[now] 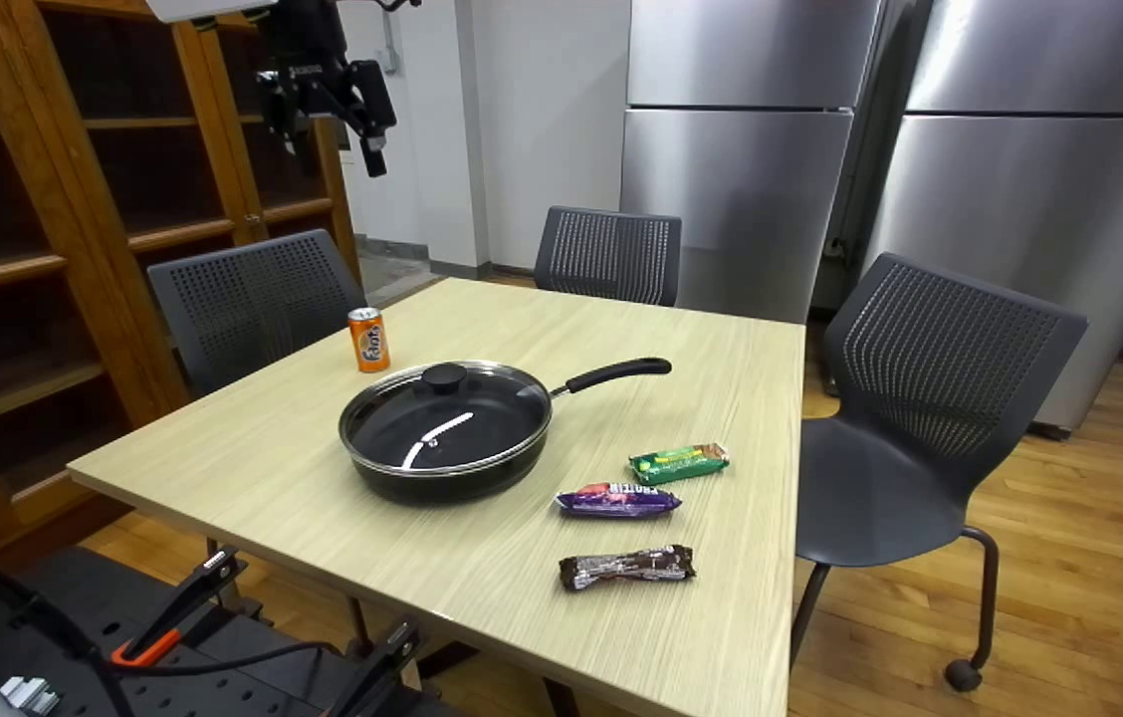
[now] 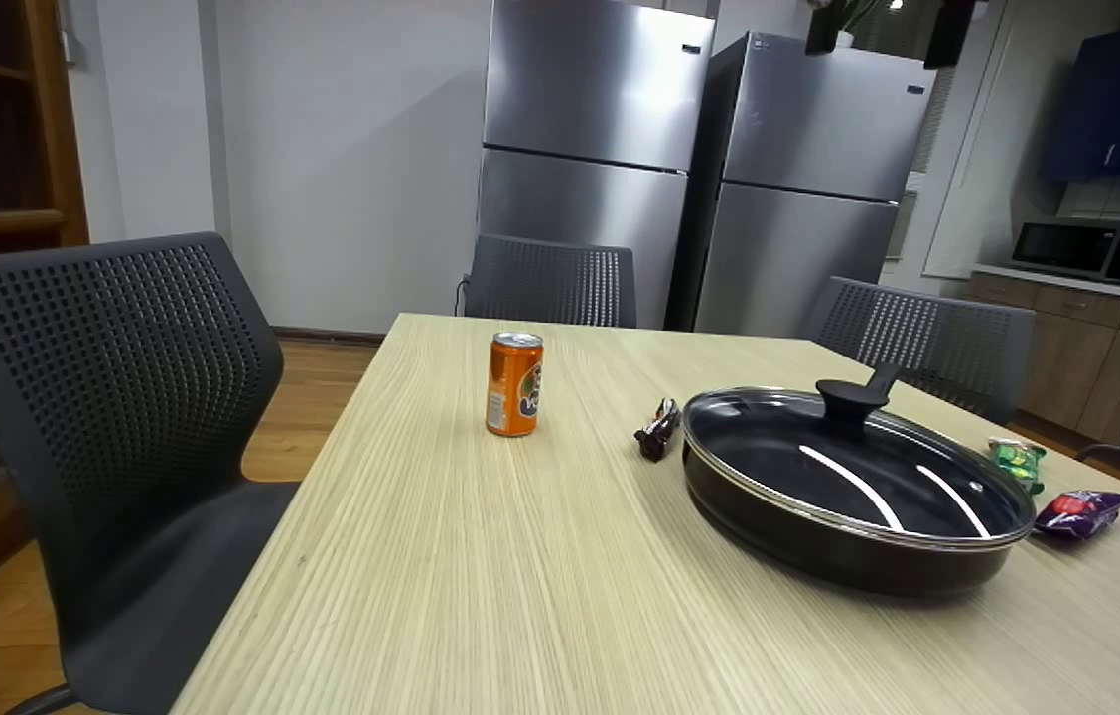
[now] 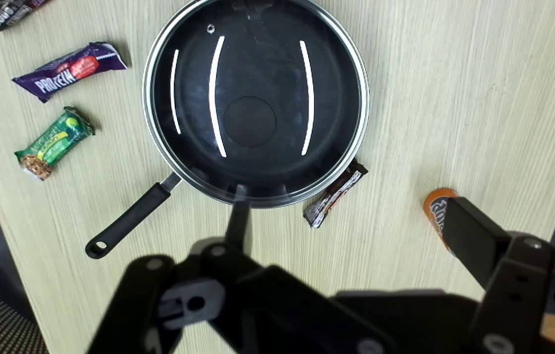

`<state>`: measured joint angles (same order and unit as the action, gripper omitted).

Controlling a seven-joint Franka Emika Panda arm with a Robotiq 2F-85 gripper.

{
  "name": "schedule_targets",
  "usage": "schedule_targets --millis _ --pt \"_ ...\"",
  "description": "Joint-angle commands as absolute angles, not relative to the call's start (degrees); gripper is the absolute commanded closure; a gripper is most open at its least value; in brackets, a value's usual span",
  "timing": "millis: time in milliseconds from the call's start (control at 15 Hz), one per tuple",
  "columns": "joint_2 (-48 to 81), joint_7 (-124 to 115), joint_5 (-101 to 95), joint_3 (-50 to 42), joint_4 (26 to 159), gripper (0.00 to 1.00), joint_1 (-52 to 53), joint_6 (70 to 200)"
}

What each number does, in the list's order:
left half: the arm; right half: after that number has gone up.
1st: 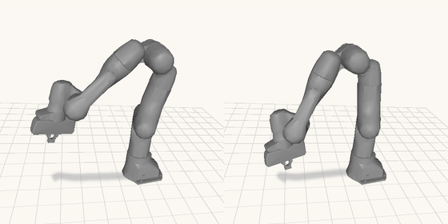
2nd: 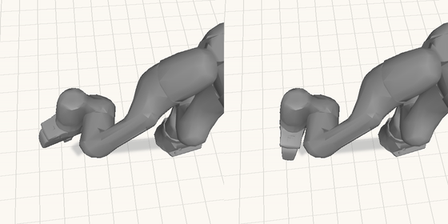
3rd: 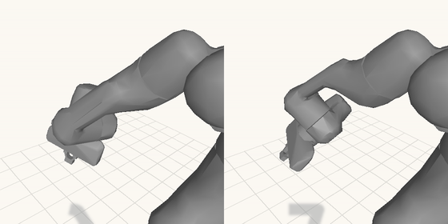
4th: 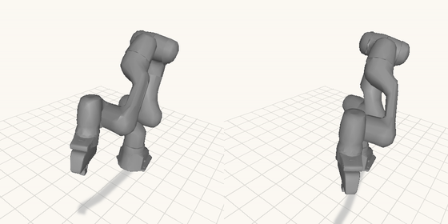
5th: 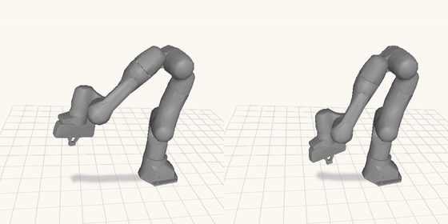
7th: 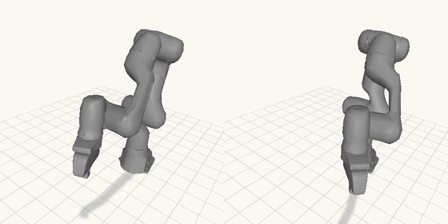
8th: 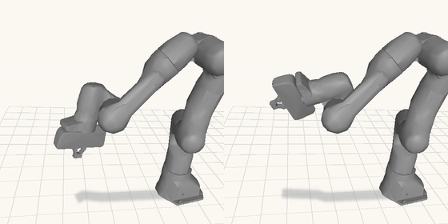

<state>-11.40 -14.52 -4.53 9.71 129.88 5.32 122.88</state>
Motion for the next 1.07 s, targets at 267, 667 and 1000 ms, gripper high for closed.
schedule_targets --millis 267,667,1000 --pt "-7.14 -21.50 -5.28 8.93 132.73 0.00 4.91 128.96" --pt "-5.13 -24.31 -4.64 7.73 135.61 0.00 4.95 131.88" --pt "-4.06 -25.85 -4.55 6.44 138.10 0.00 4.51 134.20"
